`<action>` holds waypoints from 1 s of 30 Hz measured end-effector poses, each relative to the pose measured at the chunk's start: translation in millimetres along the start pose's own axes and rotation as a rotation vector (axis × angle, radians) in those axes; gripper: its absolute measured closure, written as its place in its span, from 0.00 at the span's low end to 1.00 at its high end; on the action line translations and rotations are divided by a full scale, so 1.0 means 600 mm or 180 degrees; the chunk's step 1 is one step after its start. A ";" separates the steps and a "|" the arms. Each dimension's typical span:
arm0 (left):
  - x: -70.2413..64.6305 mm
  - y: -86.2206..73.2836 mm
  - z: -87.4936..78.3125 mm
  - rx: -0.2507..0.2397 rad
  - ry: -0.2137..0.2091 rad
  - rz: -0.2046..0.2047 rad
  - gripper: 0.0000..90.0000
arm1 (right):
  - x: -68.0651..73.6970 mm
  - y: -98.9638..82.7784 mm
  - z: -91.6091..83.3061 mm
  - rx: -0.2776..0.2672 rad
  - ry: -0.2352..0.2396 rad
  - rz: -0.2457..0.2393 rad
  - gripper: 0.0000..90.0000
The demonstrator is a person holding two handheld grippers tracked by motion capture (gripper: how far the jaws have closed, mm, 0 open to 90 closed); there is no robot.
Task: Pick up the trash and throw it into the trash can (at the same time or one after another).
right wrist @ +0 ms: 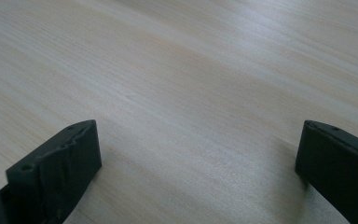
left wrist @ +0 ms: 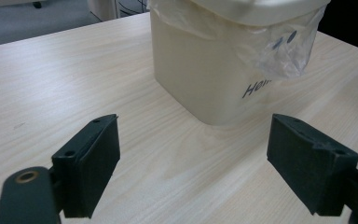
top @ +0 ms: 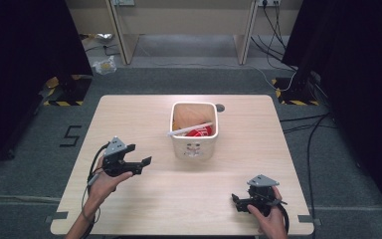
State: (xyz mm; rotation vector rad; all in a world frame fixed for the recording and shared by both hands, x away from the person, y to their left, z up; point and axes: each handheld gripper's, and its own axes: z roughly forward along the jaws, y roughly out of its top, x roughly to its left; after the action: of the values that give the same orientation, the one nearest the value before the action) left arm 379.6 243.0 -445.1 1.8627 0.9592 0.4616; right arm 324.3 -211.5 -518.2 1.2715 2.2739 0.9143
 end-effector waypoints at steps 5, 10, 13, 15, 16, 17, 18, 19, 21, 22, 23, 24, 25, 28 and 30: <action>-0.003 -0.014 0.007 0.0031 0.0015 0.0013 0.18 | 0.000 0.000 0.000 -0.0001 -0.0002 -0.0002 0.00; -0.006 -0.027 0.013 0.0042 0.0008 0.0031 0.18 | 0.000 0.000 0.000 -0.0001 -0.0002 -0.0002 0.00; -0.008 -0.033 0.015 0.0044 0.0005 0.0039 0.18 | 0.000 0.000 0.000 0.0000 0.0000 0.0000 0.00; -0.008 -0.037 0.016 0.0056 0.0004 0.0046 0.18 | 0.000 0.000 0.000 0.0001 0.0000 -0.0002 0.00; -0.009 -0.039 0.016 0.0057 0.0004 0.0047 0.18 | 0.000 0.000 0.000 0.0000 0.0000 -0.0001 0.00; -0.010 -0.041 0.017 0.0069 -0.0003 0.0053 0.18 | 0.000 0.000 0.000 0.0001 -0.0001 -0.0001 0.00; -0.010 -0.043 0.018 0.0073 -0.0005 0.0053 0.18 | 0.000 0.000 0.000 0.0000 0.0000 -0.0001 0.00; -0.011 -0.045 0.019 0.0079 -0.0008 0.0056 0.18 | 0.000 0.000 0.000 0.0000 0.0000 -0.0001 0.00; -0.013 -0.049 0.022 0.0105 -0.0015 0.0071 0.18 | 0.000 0.000 0.000 0.0001 -0.0001 0.0000 0.00; -0.014 -0.051 0.023 0.0113 -0.0016 0.0075 0.18 | 0.000 0.000 0.000 0.0001 0.0000 0.0000 0.00; -0.015 -0.053 0.024 0.0121 -0.0012 0.0084 0.18 | 0.000 0.000 0.000 0.0000 -0.0002 -0.0003 0.00; -0.016 -0.055 0.025 0.0125 -0.0015 0.0083 0.18 | 0.000 0.000 0.000 -0.0001 -0.0002 -0.0002 0.00; -0.017 -0.057 0.026 0.0135 -0.0023 0.0084 0.18 | 0.000 0.000 0.000 0.0001 -0.0001 -0.0002 0.00; -0.021 -0.066 0.031 0.0180 -0.0047 0.0104 0.18 | 0.000 0.000 0.000 0.0001 -0.0001 -0.0003 0.00; -0.024 -0.073 0.036 0.0218 -0.0055 0.0111 0.18 | 0.000 0.000 0.000 0.0001 -0.0002 -0.0003 0.00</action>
State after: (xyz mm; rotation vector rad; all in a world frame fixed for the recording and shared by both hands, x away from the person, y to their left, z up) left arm 367.0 229.7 -492.2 1.9445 0.9426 0.4376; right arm 324.3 -211.5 -518.2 1.2705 2.2741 0.9132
